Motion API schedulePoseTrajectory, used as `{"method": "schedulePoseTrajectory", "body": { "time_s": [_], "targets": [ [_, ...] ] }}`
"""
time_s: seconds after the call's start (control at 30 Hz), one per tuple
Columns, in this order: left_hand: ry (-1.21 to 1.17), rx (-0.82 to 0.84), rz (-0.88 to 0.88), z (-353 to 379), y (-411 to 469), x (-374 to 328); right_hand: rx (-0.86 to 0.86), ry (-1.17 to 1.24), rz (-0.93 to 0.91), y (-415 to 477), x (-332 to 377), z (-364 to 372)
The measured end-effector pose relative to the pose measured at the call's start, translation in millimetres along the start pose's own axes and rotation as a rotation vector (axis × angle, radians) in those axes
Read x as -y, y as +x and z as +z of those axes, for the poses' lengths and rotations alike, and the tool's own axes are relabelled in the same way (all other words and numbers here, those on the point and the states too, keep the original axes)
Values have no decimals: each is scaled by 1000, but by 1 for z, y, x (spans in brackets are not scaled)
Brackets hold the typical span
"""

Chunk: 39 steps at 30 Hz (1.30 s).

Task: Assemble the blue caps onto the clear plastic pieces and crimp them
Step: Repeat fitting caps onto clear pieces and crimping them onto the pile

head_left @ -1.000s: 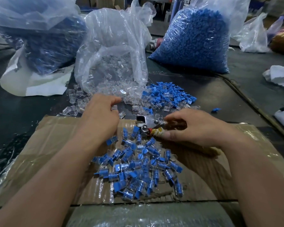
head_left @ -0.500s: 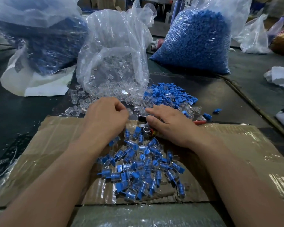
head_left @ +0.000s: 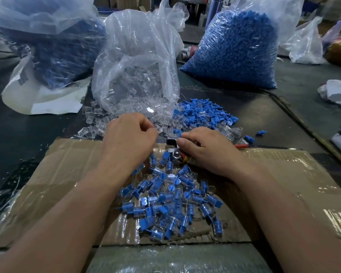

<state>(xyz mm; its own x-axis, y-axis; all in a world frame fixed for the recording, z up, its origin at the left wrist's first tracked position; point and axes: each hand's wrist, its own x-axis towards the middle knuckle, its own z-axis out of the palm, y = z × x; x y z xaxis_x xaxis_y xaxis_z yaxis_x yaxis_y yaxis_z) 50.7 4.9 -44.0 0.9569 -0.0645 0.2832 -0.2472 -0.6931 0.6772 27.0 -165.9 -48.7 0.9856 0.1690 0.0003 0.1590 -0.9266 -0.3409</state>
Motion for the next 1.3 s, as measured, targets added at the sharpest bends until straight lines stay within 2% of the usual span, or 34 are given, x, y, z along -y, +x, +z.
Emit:
{"method": "schedulePoseTrajectory", "body": {
  "time_s": [0.2,0.47,0.63,0.73,0.87,1.03,1.3],
  "targets": [
    [12,3,6,1,0,-1,59,33,45,0,3,0],
    [-4,24,5,-1,-3,-4,12,-39,11,1,5,0],
    [-22,34,7,-2,-3,-5,-80,44,-15,-1,4,-5],
    [-33,42,6,-3,-4,-6,-116,218,61,0,-2,-6],
    [-35,36,12,-3,-4,-6,-54,271,113,3,-8,-9],
    [-41,43,19,-3,-4,-6,-1,220,105,5,-11,-10],
    [-35,54,20,-3,-5,-8,31,344,89,1,-13,-13]
  ]
}}
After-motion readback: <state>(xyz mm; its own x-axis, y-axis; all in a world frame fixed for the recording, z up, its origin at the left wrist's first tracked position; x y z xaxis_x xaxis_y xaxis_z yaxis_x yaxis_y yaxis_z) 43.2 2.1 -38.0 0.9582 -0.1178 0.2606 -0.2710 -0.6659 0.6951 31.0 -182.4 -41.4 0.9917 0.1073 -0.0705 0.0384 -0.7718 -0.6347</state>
